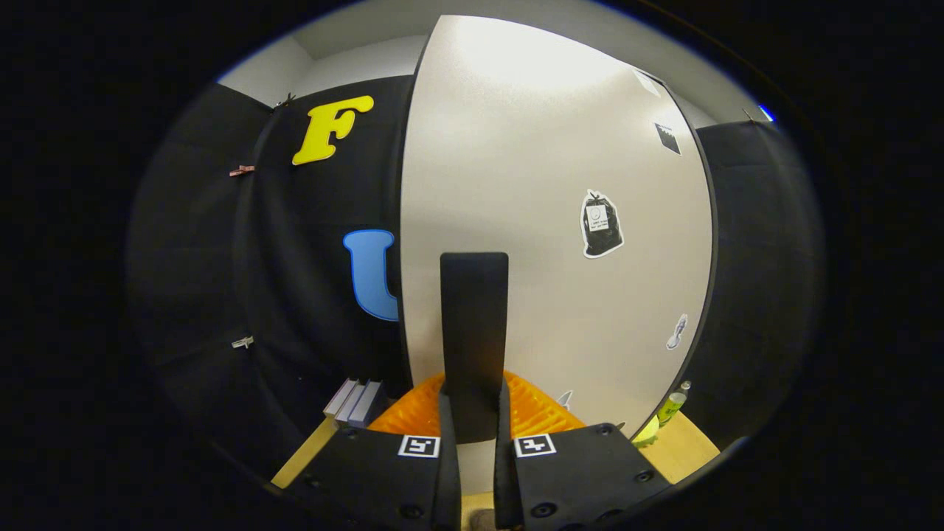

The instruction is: Open the shoe cabinet door, grab the shoes and put them into the shoe cabinet, then close the shoe cabinet door.

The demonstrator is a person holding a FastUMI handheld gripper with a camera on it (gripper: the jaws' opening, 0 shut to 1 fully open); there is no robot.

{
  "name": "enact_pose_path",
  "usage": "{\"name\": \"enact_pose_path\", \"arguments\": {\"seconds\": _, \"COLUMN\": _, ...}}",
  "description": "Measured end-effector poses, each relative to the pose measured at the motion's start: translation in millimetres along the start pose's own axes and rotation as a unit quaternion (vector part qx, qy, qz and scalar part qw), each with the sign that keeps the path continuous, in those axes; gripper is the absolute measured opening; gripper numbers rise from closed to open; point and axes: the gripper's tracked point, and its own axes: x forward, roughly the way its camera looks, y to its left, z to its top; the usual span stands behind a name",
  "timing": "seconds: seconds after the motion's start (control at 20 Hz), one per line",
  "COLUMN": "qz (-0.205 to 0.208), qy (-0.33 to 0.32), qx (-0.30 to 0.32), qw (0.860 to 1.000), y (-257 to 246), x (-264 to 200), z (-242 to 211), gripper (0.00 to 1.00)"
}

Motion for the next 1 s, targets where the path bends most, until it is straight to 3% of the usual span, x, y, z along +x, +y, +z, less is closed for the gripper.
{"name": "enact_pose_path", "arguments": {"seconds": 0.3, "qz": 0.028, "qy": -0.008, "qx": -0.006, "qw": 1.0, "y": -21, "x": -45, "z": -2, "gripper": 0.21}}
{"name": "enact_pose_path", "arguments": {"seconds": 0.7, "qz": 0.095, "qy": 0.001, "qx": -0.005, "qw": 0.995, "y": -64, "x": -105, "z": -7, "gripper": 0.21}}
{"name": "enact_pose_path", "arguments": {"seconds": 1.0, "qz": 0.106, "qy": -0.002, "qx": -0.001, "qw": 0.994, "y": -114, "x": -142, "z": -8, "gripper": 0.21}}
